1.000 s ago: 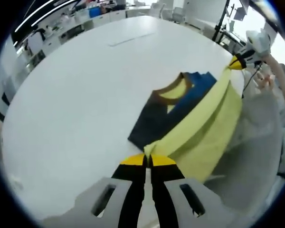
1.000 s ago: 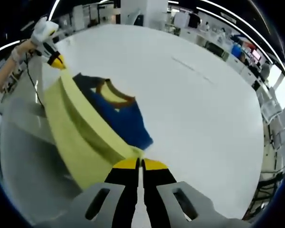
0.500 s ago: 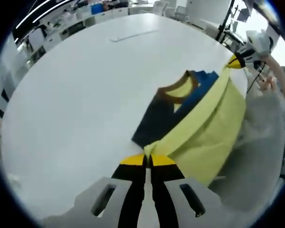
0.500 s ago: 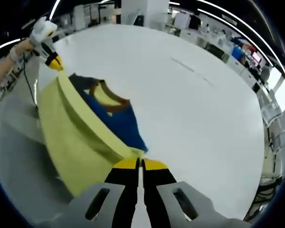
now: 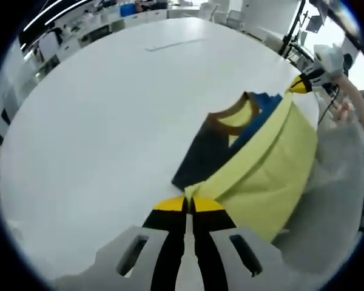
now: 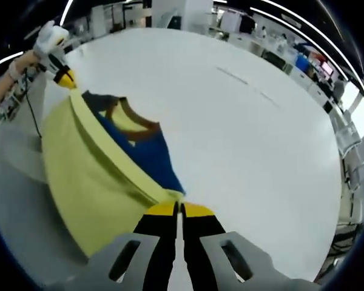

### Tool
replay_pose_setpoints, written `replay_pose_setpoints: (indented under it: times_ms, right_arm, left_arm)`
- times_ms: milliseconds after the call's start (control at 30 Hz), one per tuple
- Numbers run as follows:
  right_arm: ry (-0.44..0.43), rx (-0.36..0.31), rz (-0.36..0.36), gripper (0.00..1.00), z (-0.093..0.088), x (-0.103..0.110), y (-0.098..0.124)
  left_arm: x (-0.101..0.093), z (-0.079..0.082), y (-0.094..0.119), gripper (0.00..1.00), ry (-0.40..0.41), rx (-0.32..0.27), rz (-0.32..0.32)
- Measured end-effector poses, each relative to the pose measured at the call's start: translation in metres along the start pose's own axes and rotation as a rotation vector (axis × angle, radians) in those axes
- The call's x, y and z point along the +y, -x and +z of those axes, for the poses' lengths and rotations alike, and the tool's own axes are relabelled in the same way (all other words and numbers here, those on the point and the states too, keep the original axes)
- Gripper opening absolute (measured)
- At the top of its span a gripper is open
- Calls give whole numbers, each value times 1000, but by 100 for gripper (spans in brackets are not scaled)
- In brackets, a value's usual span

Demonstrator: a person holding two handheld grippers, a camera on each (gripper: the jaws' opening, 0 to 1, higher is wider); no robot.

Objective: Fold the garment on the visible template until the final outline fits inside the template.

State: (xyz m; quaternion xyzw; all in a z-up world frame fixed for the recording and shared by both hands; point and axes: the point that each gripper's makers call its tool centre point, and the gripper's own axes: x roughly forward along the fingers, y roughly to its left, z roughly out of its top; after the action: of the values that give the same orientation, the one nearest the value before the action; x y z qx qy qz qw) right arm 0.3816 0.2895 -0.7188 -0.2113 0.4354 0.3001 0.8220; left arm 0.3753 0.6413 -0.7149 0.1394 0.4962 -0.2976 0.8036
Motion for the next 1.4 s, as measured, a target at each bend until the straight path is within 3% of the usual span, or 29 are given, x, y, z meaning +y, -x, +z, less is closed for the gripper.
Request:
replay_pose_setpoints:
  times_ms: [467, 500, 533, 567, 600, 700, 900, 1233, 1400]
  right_arm:
    - [-2, -3, -9, 2, 8, -12, -10]
    - [15, 1, -35, 1, 8, -17, -11]
    - [61, 51, -107, 1, 0, -29, -10]
    - [74, 87, -115, 1, -6, -32, -10]
    - [66, 102, -107, 1, -10, -32, -11]
    - [27, 68, -75, 1, -8, -26, -12]
    - [27, 59, -62, 1, -9, -18, -14]
    - [9, 33, -42, 1, -4, -16, -12]
    - [13, 30, -46, 1, -5, -17, -10]
  left_arm:
    - [9, 8, -10, 0, 9, -3, 5]
    - [11, 7, -11, 0, 10, 3, 9]
    - [18, 0, -11, 0, -11, 46, 42]
    - [16, 1, -13, 0, -7, 40, 32]
    - [16, 1, -13, 0, 1, 37, 27]
    - [16, 1, -15, 0, 2, 34, 28]
    - [16, -1, -22, 0, -15, 53, 37]
    - [34, 19, -11, 1, -71, -26, 122]
    - [44, 22, 0, 5, -87, -56, 171]
